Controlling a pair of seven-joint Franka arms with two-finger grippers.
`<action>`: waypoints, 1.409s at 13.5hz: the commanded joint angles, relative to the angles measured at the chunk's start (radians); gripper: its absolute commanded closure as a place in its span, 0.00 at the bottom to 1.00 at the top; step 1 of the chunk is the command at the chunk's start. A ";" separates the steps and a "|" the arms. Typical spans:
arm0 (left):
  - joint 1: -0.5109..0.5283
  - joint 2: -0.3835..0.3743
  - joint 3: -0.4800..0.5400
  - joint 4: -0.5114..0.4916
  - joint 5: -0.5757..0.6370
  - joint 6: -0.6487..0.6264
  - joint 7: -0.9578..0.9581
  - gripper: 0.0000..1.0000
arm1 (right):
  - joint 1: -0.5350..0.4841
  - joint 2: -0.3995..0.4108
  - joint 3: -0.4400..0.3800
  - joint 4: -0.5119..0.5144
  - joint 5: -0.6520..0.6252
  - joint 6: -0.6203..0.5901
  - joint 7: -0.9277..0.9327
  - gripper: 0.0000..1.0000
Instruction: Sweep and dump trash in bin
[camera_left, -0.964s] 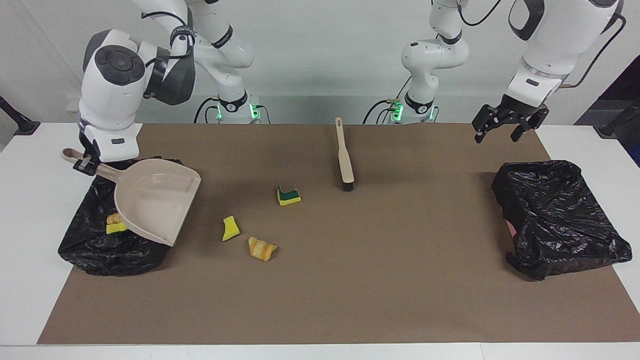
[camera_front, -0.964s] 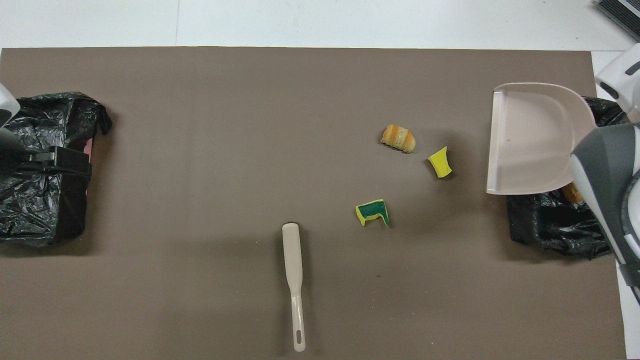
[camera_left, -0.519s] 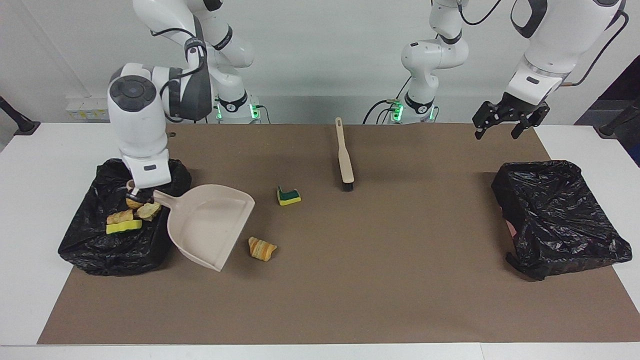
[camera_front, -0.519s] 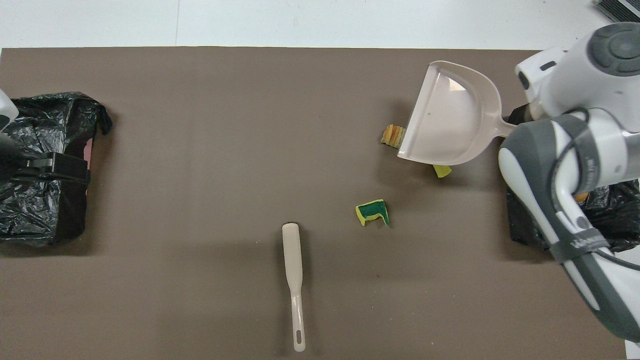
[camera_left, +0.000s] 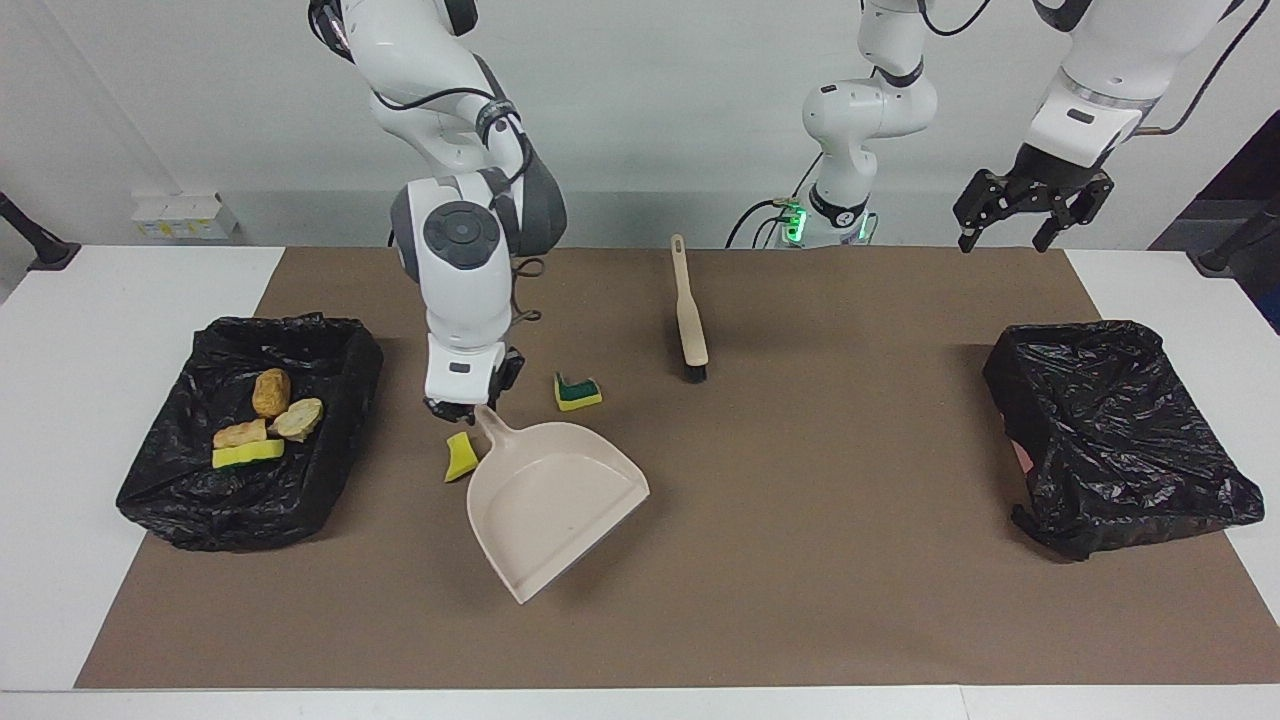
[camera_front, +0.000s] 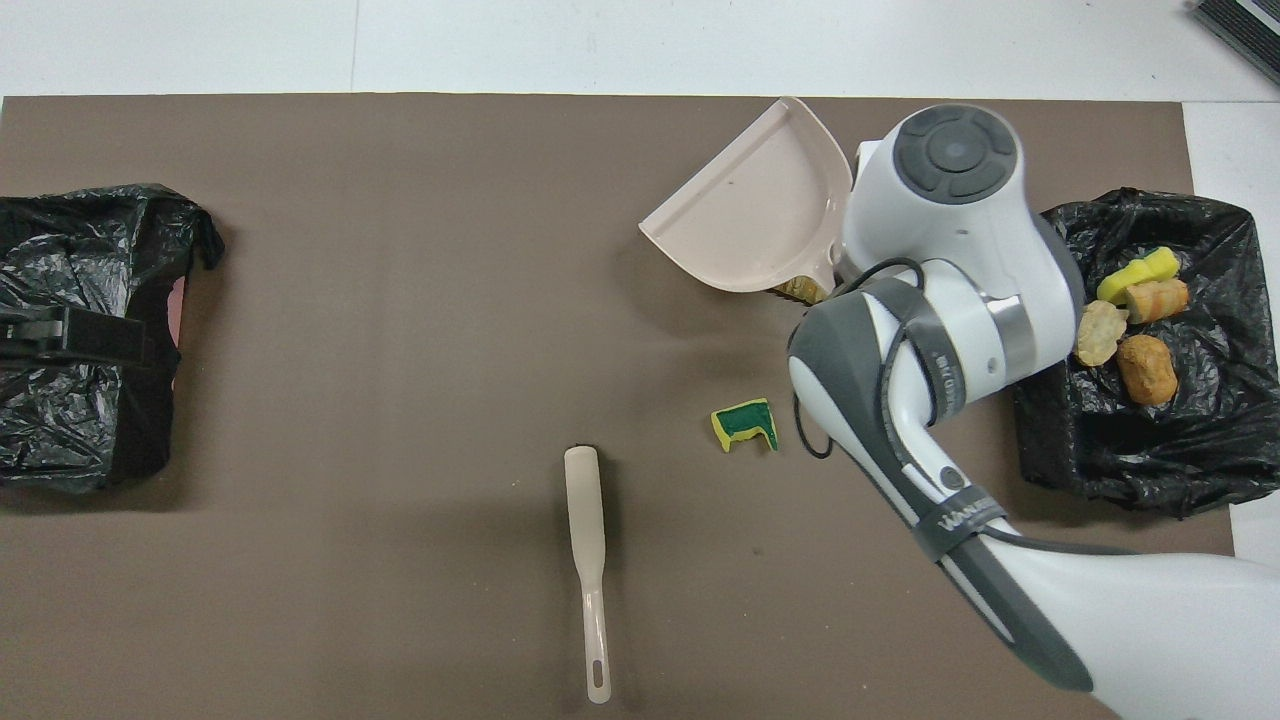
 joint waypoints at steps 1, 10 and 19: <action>0.010 -0.011 -0.002 0.002 -0.013 -0.016 0.019 0.00 | 0.046 0.047 -0.004 0.046 0.081 0.043 0.248 1.00; 0.009 -0.006 -0.002 -0.004 -0.013 0.009 0.022 0.00 | 0.203 0.280 0.010 0.277 0.257 0.009 0.758 1.00; -0.010 0.124 -0.017 0.014 -0.020 0.239 0.002 0.00 | 0.220 0.263 0.010 0.255 0.279 0.128 0.753 0.00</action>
